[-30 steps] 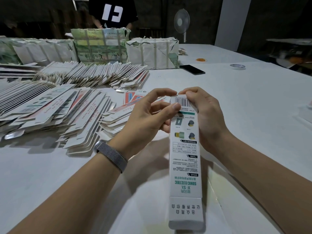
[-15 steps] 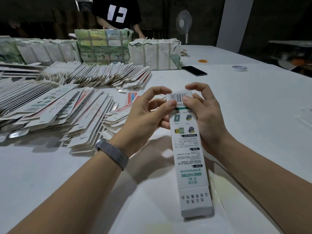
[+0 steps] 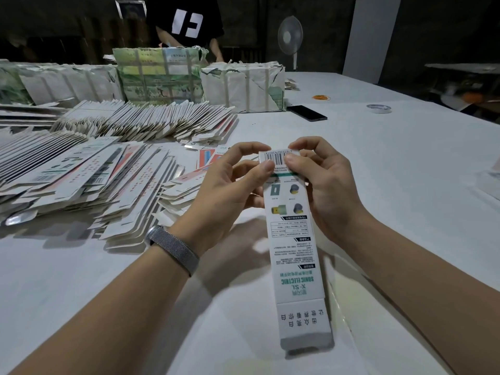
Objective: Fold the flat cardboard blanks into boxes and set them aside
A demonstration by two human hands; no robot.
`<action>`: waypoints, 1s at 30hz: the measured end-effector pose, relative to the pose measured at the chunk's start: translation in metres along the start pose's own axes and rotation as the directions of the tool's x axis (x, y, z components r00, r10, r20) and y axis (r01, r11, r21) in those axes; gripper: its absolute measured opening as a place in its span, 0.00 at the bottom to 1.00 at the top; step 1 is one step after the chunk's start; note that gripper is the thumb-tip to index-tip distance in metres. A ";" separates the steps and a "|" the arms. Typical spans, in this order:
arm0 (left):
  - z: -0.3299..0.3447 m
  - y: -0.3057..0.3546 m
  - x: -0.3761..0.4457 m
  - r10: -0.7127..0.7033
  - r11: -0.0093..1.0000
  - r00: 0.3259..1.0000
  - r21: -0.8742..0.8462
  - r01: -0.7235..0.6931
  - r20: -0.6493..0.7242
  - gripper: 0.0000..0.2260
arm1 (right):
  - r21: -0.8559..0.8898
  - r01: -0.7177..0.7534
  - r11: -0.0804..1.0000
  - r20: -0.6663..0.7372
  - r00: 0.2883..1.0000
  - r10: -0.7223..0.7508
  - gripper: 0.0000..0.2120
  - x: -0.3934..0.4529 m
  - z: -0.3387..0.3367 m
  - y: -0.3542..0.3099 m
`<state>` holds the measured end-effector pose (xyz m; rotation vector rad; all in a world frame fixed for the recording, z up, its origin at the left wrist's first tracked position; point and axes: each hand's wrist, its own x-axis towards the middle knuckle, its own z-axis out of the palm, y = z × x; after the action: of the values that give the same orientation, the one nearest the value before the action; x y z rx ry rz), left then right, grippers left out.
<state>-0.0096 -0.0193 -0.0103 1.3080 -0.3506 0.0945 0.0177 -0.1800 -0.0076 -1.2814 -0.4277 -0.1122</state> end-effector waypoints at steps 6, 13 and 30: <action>-0.001 0.002 0.001 0.024 0.999 1.000 0.021 -0.024 -0.015 0.11 | -0.003 0.009 1.000 0.021 1.000 -0.009 0.07 -0.004 0.004 0.004; -0.001 0.002 0.001 0.008 0.999 1.000 0.033 -0.008 0.005 0.11 | -0.032 -0.006 0.999 0.011 1.000 0.006 0.03 -0.001 0.002 0.000; -0.001 0.003 -0.001 -0.048 0.992 0.999 0.119 0.048 -0.005 0.17 | -0.121 -0.013 0.993 -0.004 1.000 0.013 0.10 -0.007 0.010 0.002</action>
<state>-0.0117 -0.0175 -0.0078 1.4330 -0.3158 0.0770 0.0098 -0.1705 -0.0100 -1.4026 -0.4147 -0.1308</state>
